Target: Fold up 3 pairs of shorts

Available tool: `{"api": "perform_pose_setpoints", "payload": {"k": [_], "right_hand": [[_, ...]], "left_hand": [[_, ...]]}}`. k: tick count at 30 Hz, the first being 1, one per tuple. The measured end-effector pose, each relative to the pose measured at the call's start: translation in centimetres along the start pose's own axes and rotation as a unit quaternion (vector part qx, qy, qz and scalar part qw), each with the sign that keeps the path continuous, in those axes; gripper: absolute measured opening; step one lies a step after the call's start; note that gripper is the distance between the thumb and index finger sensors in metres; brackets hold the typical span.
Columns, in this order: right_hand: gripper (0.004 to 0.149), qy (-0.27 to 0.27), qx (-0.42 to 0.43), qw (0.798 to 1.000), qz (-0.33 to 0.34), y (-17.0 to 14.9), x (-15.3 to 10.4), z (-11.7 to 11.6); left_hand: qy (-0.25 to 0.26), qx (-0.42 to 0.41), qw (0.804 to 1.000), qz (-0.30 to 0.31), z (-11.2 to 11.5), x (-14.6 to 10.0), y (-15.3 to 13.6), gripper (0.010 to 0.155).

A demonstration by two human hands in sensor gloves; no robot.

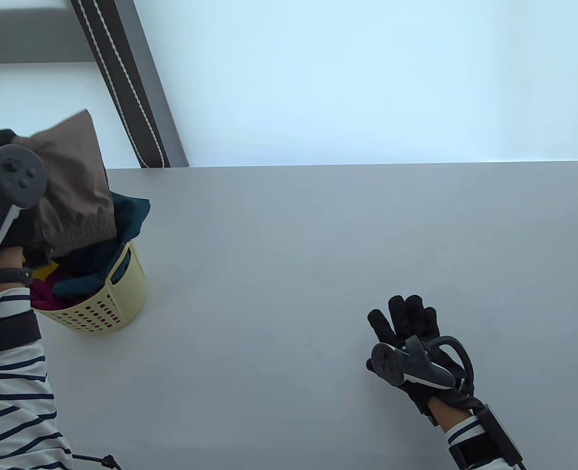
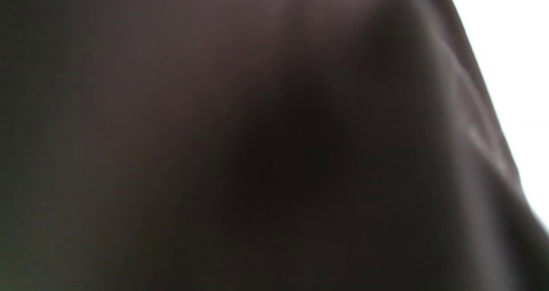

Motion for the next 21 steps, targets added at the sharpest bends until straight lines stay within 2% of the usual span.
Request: {"api": "perform_pose_setpoints", "payload": {"k": [3,5,8,10,12,15,16,18,19,21], "right_hand": [[0.089,-0.002,-0.002,1.0,-0.001,0.0,0.0,0.1],[0.089,-0.006,-0.002,1.0,-0.002,-0.1,0.0,0.2],[0.089,-0.012,-0.003,1.0,-0.005,-0.3,0.0,0.4],[0.089,-0.016,-0.002,1.0,-0.006,-0.4,0.0,0.6],[0.089,-0.019,-0.001,1.0,-0.005,-0.4,0.0,0.8],[0.089,-0.022,-0.001,1.0,-0.004,-0.4,0.0,0.9],[0.089,-0.023,-0.001,1.0,-0.003,-0.4,0.0,0.9],[0.088,-0.022,0.0,1.0,-0.004,-0.4,0.0,0.9],[0.089,-0.021,0.0,1.0,-0.004,-0.4,0.0,0.9],[0.089,-0.021,-0.003,1.0,-0.004,-0.4,0.0,1.0]], "left_hand": [[0.082,-0.098,0.99,0.055,-7.0,-1.7,2.1,0.031],[0.114,-0.115,0.983,0.093,-10.2,-3.0,3.9,0.031],[0.1,-0.122,0.977,0.145,-12.2,-4.6,7.1,0.031],[0.058,-0.129,0.972,0.187,-11.6,-5.5,9.4,0.031],[-0.008,-0.139,0.963,0.231,-9.7,-6.5,12.0,0.031],[-0.145,-0.145,0.933,0.295,-4.5,-8.3,16.0,0.031],[-0.206,-0.142,0.917,0.311,-2.1,-9.0,17.4,0.031],[-0.346,-0.143,0.865,0.334,4.3,-11.0,20.1,0.031],[-0.383,-0.139,0.849,0.337,6.5,-11.7,20.8,0.031],[-0.461,-0.112,0.814,0.334,13.1,-13.7,22.5,0.032]]}}
Point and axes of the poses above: the tracker on the back of each hand, its own y axis roughly to the thumb side, its own x axis roughly from the wrist to the fingertips, z = x × y, the point moved 4 cm from there along x, roughly from the wrist to the fingertips, and after that the axes turned 15 degrees about -y, right-handed, at the moved point
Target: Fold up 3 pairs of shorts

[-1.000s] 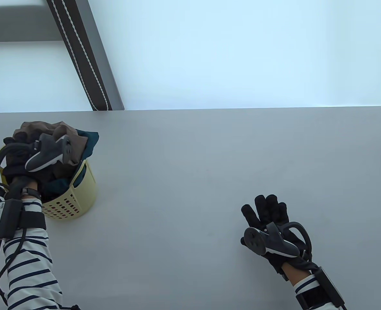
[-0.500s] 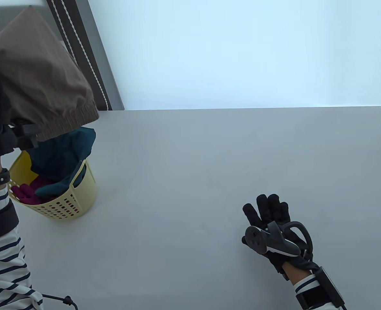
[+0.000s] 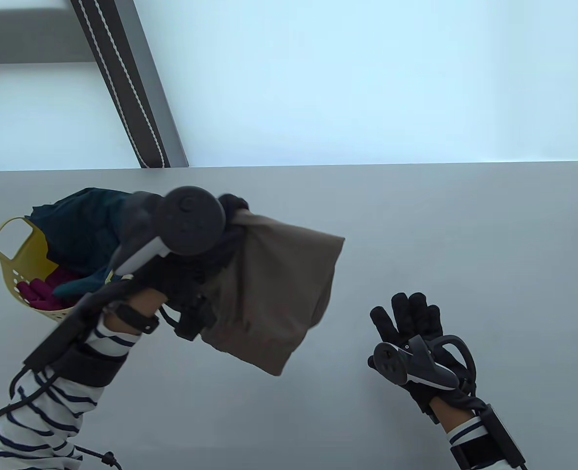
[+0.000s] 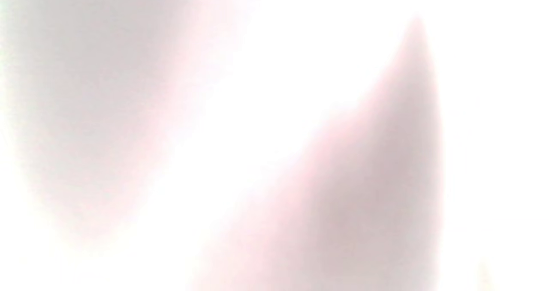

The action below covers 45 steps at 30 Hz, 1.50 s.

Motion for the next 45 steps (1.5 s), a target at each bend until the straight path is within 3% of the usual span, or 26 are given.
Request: {"api": "perform_pose_setpoints", "payload": {"k": [3,5,7,9,11,14,16,19,20,23,26,31,35,38,40,43,45], "right_hand": [[0.088,0.0,-0.002,1.0,-0.003,-0.1,0.0,0.1],[0.088,0.002,-0.004,1.0,-0.005,-0.1,0.0,0.1],[0.088,0.006,-0.005,1.0,-0.005,-0.1,0.0,-0.1],[0.088,0.009,-0.008,1.0,-0.003,0.1,0.0,-0.2],[0.088,0.008,-0.013,1.0,0.0,0.3,0.0,-0.1],[0.088,0.003,-0.012,1.0,-0.001,0.2,0.0,0.2],[0.088,-0.003,-0.005,1.0,-0.003,0.1,0.0,0.5],[0.088,-0.004,-0.002,1.0,-0.002,0.0,0.0,0.6],[0.088,-0.004,-0.001,1.0,-0.002,0.0,0.0,0.5],[0.088,0.002,0.002,1.0,0.001,0.2,0.0,0.5],[0.088,0.002,0.0,1.0,0.005,0.4,0.0,0.5],[0.088,0.01,0.004,1.0,0.006,0.5,0.0,0.3],[0.088,0.008,0.005,1.0,0.005,0.4,-0.1,0.6],[0.087,-0.007,0.002,1.0,-0.001,0.2,-0.1,1.2],[0.087,-0.016,0.0,1.0,-0.005,0.0,-0.1,1.6],[0.086,-0.032,-0.004,0.999,-0.014,-0.4,-0.1,2.1],[0.086,-0.042,-0.005,0.999,-0.025,-0.8,-0.1,2.4]], "left_hand": [[-0.072,-0.001,0.997,-0.038,6.1,5.6,-2.0,0.037],[-0.069,0.041,0.993,-0.082,8.6,8.4,-3.2,0.056],[-0.023,0.092,0.989,-0.113,10.3,10.9,-4.2,0.079],[0.07,0.172,0.973,-0.135,10.3,11.7,-4.3,0.091],[0.152,0.296,0.935,-0.123,10.3,11.5,-3.4,0.098],[0.167,0.444,0.878,-0.061,11.2,10.4,-1.6,0.103],[0.156,0.497,0.854,0.003,12.7,9.2,-0.7,0.106],[0.055,0.6,0.796,0.057,17.0,8.5,-1.6,0.108],[0.024,0.61,0.79,0.058,17.9,8.8,-2.2,0.11],[-0.141,0.625,0.767,0.017,21.6,10.3,-6.2,0.114],[-0.208,0.61,0.764,-0.01,23.7,10.9,-8.9,0.109],[-0.165,0.58,0.798,0.012,24.1,9.7,-8.1,0.083],[-0.091,0.625,0.772,0.067,25.9,7.4,-5.4,0.077],[-0.044,0.606,0.784,0.131,27.3,5.4,-2.9,0.069],[-0.038,0.593,0.788,0.159,27.9,4.2,-1.4,0.065],[-0.037,0.536,0.824,0.182,26.5,2.8,0.9,0.063],[-0.021,0.46,0.868,0.186,23.1,2.5,2.1,0.063]]}}
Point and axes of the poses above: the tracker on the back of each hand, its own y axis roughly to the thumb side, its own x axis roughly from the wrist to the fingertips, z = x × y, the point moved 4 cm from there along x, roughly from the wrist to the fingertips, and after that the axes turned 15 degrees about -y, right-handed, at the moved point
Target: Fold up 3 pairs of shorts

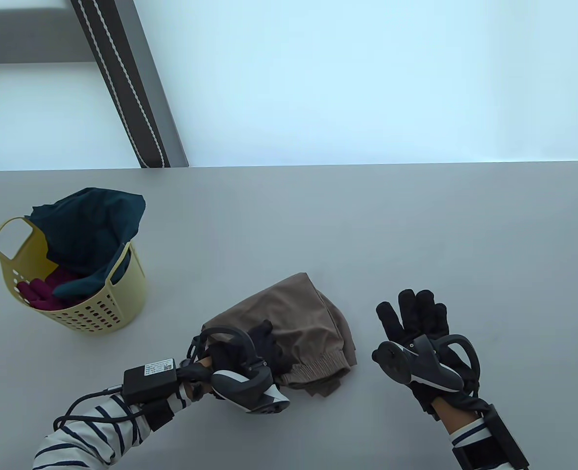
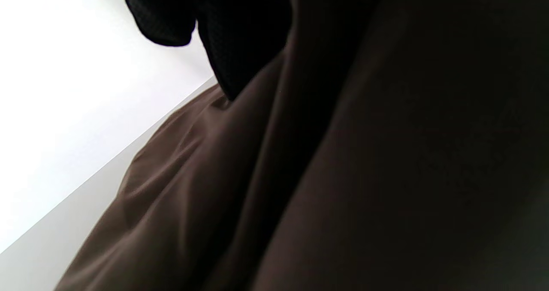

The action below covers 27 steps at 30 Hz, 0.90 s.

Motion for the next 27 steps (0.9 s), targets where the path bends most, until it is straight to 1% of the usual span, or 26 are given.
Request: {"api": "perform_pose_setpoints", "payload": {"k": [1,2,3,4,5,6,7,8,10,11,12,13,14,15,17,21,24,25,26,27], "right_hand": [[0.086,-0.002,0.0,1.0,-0.003,-0.1,0.0,0.1],[0.086,-0.006,0.0,1.0,-0.008,-0.3,0.0,0.2],[0.086,-0.01,-0.001,1.0,-0.013,-0.5,0.0,0.3],[0.086,-0.011,-0.001,1.0,-0.014,-0.6,0.1,0.3],[0.086,-0.012,0.0,1.0,-0.017,-0.7,0.1,0.4],[0.085,-0.013,0.001,1.0,-0.019,-0.8,0.1,0.4],[0.086,-0.012,0.001,1.0,-0.021,-0.9,0.1,0.4],[0.085,-0.012,0.001,1.0,-0.022,-0.9,0.1,0.4],[0.085,-0.009,0.0,1.0,-0.023,-0.9,0.0,0.3],[0.085,-0.008,-0.001,1.0,-0.023,-0.9,0.0,0.3],[0.085,-0.007,-0.002,1.0,-0.023,-0.9,0.0,0.2],[0.085,-0.007,-0.003,1.0,-0.023,-0.9,0.0,0.3],[0.085,-0.007,-0.005,1.0,-0.024,-0.9,0.0,0.3],[0.085,-0.007,-0.005,1.0,-0.024,-0.9,0.0,0.3],[0.086,-0.008,-0.004,1.0,-0.025,-0.9,0.0,0.3],[0.086,-0.009,-0.003,1.0,-0.028,-1.0,0.0,0.3],[0.086,-0.009,-0.003,1.0,-0.029,-1.0,0.0,0.3],[0.086,-0.009,-0.004,1.0,-0.029,-1.0,0.0,0.3],[0.086,-0.008,-0.003,1.0,-0.028,-1.0,0.0,0.3],[0.086,-0.008,-0.003,1.0,-0.028,-1.0,0.0,0.3]], "left_hand": [[0.011,-0.027,1.0,-0.003,-0.8,-0.2,-0.8,0.063],[0.032,-0.101,0.994,-0.007,-2.7,-0.7,-3.0,0.064],[0.047,-0.167,0.985,-0.007,-3.9,-1.0,-5.1,0.064],[0.057,-0.208,0.976,-0.008,-4.6,-1.1,-6.4,0.065],[0.063,-0.275,0.959,-0.012,-5.2,-1.1,-8.7,0.065],[0.067,-0.331,0.941,-0.026,-5.3,-0.9,-10.9,0.066],[0.07,-0.366,0.927,-0.048,-5.2,-0.6,-12.7,0.066],[0.064,-0.387,0.918,-0.065,-4.8,-0.3,-14.0,0.067],[0.028,-0.426,0.894,-0.136,-3.0,0.9,-17.4,0.068],[0.005,-0.43,0.886,-0.17,-2.0,1.4,-18.4,0.069],[-0.026,-0.433,0.874,-0.218,-0.7,1.7,-19.4,0.07],[-0.054,-0.434,0.859,-0.267,0.4,2.0,-20.1,0.069],[-0.082,-0.421,0.836,-0.343,1.9,2.2,-21.1,0.072],[-0.08,-0.386,0.827,-0.4,2.5,2.2,-21.8,0.076],[-0.075,-0.348,0.819,-0.45,2.7,2.2,-22.6,0.081],[-0.068,-0.364,0.791,-0.488,2.6,2.7,-23.6,0.087],[-0.065,-0.356,0.782,-0.507,2.4,3.3,-24.4,0.091],[-0.066,-0.356,0.783,-0.505,2.5,3.5,-24.6,0.092],[-0.07,-0.365,0.78,-0.504,2.9,3.9,-24.8,0.093],[-0.077,-0.379,0.77,-0.507,3.5,4.1,-24.9,0.094]]}}
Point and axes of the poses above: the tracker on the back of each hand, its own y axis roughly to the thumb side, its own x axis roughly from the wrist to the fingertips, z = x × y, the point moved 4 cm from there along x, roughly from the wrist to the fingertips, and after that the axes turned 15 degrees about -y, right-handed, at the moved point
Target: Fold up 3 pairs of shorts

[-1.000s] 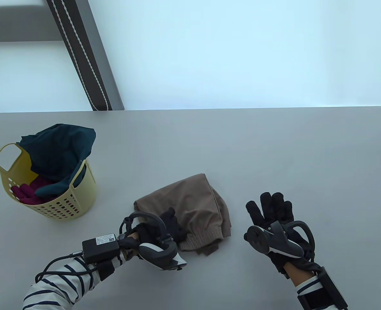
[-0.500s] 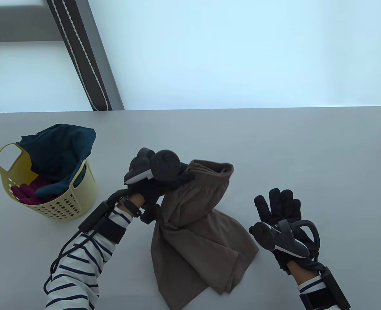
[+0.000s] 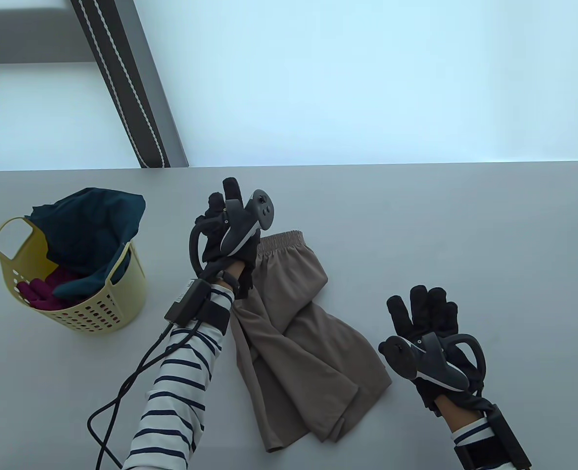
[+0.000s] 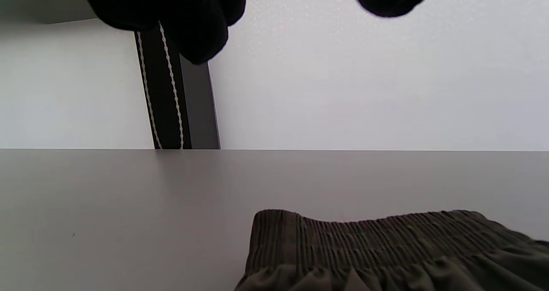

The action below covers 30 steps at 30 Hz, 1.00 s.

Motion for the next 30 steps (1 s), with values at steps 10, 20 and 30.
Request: {"api": "perform_pose_setpoints", "payload": {"k": [10,20,30], "right_hand": [[0.086,0.005,0.005,1.0,0.009,0.3,0.0,-0.1],[0.086,0.007,0.009,1.0,0.014,0.6,-0.1,-0.1],[0.092,-0.024,0.024,0.999,-0.037,-0.2,0.1,1.0]], "left_hand": [[-0.219,0.01,0.975,-0.038,11.2,4.7,-1.3,0.08],[-0.131,0.124,0.981,-0.075,11.2,4.1,0.5,0.071],[0.036,0.203,0.979,0.009,4.1,-0.7,6.9,0.049]]}}
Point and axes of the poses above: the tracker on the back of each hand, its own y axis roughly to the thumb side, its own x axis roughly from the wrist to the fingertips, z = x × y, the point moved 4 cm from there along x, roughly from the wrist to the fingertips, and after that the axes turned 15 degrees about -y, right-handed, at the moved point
